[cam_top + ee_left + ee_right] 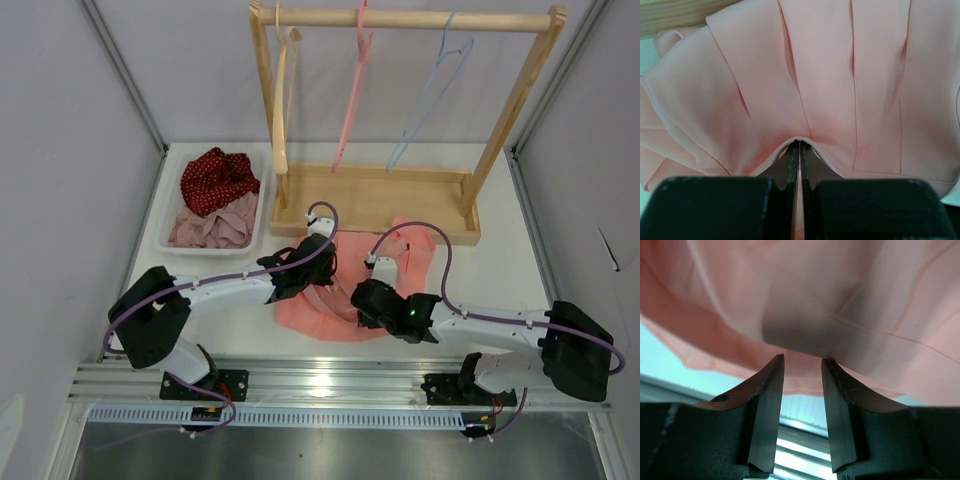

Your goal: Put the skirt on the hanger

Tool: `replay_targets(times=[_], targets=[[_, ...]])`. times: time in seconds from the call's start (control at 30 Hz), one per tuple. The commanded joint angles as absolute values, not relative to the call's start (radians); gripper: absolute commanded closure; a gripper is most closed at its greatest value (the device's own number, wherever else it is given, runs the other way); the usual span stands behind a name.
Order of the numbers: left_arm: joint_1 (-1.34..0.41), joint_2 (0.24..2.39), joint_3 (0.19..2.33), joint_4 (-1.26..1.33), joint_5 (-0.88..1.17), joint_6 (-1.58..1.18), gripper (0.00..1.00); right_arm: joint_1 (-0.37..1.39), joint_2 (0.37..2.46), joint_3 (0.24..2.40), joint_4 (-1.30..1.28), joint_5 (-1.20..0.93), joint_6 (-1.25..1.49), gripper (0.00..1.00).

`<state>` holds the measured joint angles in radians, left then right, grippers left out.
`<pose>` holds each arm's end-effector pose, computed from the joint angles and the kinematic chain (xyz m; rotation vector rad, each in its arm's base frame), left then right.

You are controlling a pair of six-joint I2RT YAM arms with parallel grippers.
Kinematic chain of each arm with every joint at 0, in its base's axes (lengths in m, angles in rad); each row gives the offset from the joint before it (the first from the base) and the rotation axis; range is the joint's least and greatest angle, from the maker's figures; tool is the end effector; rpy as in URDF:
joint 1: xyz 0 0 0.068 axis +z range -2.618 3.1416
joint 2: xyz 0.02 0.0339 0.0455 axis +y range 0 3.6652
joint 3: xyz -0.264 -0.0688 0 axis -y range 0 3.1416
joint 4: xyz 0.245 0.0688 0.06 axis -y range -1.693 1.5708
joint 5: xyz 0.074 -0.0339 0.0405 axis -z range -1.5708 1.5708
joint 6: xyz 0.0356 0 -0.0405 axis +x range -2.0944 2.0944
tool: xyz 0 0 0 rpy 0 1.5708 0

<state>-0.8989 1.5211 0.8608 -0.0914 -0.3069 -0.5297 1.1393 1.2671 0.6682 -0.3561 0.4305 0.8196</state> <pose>0.2051 -0.2407 0.2006 0.2710 2.2941 -0.3861 0.1133 0.2106 0.1900 -0.2200 2.4261 0.3454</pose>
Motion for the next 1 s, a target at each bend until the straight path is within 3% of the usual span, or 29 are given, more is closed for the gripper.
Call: replay_targets(times=[0.0,0.33,0.6,0.7,0.73,0.77,0.97], targets=[[-0.884,1.522,0.882,-0.069,-0.324,-0.518,0.94,1.08,1.209,0.68,-0.405,0.561,0.845,0.58],[-0.876,1.545,0.865,-0.046,-0.313,-0.531,0.94,0.862,1.173,0.713,-0.403,0.546,0.657,0.55],[-0.864,1.588,0.877,-0.029,-0.29,-0.525,0.94,0.838,1.236,0.73,-0.358,0.511,0.597,0.46],[-0.853,1.597,0.882,-0.023,-0.287,-0.531,0.94,0.821,1.276,0.726,-0.327,0.509,0.581,0.54],[-0.845,1.597,0.884,-0.023,-0.288,-0.532,0.94,0.81,1.285,0.73,-0.328,0.514,0.577,0.64],[-0.841,1.597,0.882,-0.023,-0.287,-0.537,0.94,0.796,1.292,0.732,-0.328,0.514,0.572,0.66],[-0.813,1.591,0.884,-0.029,-0.285,-0.54,0.94,0.697,1.255,0.752,-0.345,0.462,0.525,0.69]])
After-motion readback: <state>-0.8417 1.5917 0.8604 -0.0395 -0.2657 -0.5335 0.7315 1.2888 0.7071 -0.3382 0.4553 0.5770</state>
